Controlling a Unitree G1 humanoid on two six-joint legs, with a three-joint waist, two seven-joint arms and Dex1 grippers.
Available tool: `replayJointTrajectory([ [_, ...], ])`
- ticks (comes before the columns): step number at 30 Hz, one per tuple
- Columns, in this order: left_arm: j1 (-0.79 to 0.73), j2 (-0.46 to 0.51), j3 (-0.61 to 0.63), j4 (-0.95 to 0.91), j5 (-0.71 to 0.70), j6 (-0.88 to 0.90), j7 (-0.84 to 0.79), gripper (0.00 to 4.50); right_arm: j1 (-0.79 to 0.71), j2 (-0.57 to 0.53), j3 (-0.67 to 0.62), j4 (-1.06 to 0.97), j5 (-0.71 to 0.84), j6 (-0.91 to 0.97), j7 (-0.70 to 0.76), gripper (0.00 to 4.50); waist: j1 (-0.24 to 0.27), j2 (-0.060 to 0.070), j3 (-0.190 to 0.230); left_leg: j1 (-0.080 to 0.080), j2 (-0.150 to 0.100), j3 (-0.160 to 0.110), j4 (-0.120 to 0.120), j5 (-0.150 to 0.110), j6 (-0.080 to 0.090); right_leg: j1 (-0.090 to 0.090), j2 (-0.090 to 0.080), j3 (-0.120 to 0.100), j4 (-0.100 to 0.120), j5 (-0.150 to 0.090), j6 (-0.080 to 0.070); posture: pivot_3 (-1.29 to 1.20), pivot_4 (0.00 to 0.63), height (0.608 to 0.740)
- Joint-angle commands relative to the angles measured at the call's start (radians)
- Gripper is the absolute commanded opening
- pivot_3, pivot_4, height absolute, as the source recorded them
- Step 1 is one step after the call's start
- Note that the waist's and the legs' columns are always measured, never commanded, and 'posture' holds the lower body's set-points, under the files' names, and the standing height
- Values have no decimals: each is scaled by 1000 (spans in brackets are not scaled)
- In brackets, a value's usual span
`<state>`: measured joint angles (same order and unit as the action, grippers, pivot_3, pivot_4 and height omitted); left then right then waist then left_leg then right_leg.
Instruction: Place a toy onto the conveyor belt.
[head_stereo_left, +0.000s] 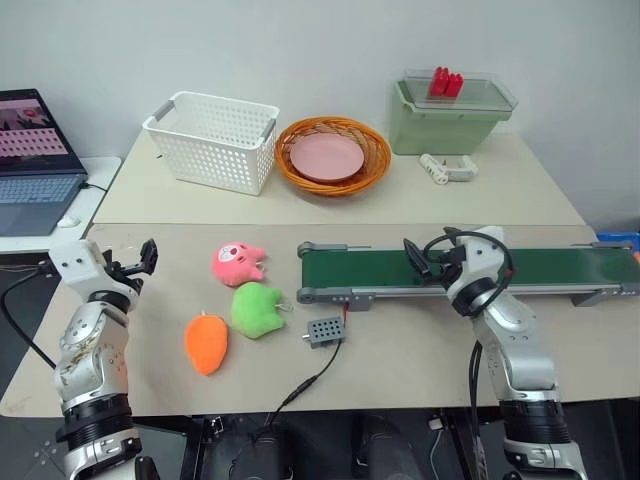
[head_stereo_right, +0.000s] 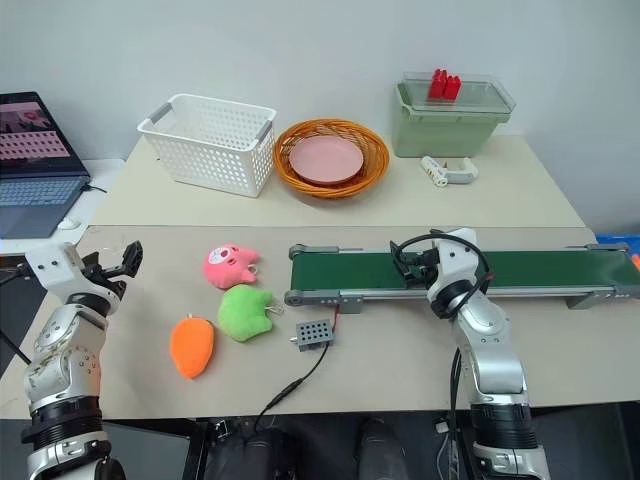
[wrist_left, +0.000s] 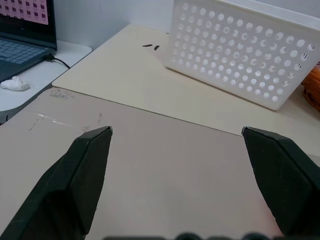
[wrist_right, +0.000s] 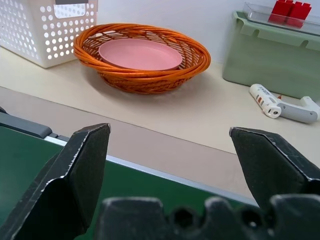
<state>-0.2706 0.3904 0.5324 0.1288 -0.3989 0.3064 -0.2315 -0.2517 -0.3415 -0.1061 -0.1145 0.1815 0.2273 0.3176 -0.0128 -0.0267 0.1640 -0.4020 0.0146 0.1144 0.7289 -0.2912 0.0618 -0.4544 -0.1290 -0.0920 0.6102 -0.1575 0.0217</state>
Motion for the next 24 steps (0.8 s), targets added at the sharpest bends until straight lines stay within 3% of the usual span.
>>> replayJointTrajectory([
  [1,1,15,-21,-33,1,1,-7,4440,-9,-2,-25,-14,5,-36,0,4500,0,0,0,0,0,0,0,0,0,0,0,0,0,0,0,0,150,740],
  [14,24,5,-82,-46,-8,11,-27,4440,-7,-26,-13,-38,9,-20,35,4500,0,0,0,0,0,0,0,0,0,0,0,0,0,0,0,0,150,740],
  [20,30,24,-89,-57,-7,28,-43,4440,-21,-197,139,-287,213,111,437,4500,-1,0,0,0,0,0,-1,0,0,-1,0,0,0,0,0,0,150,740],
  [24,30,24,-85,-57,-9,35,-41,4440,-6,-310,189,-398,334,185,621,4500,3,0,0,0,1,-1,-1,-1,2,0,0,-1,-1,0,0,0,150,740],
])
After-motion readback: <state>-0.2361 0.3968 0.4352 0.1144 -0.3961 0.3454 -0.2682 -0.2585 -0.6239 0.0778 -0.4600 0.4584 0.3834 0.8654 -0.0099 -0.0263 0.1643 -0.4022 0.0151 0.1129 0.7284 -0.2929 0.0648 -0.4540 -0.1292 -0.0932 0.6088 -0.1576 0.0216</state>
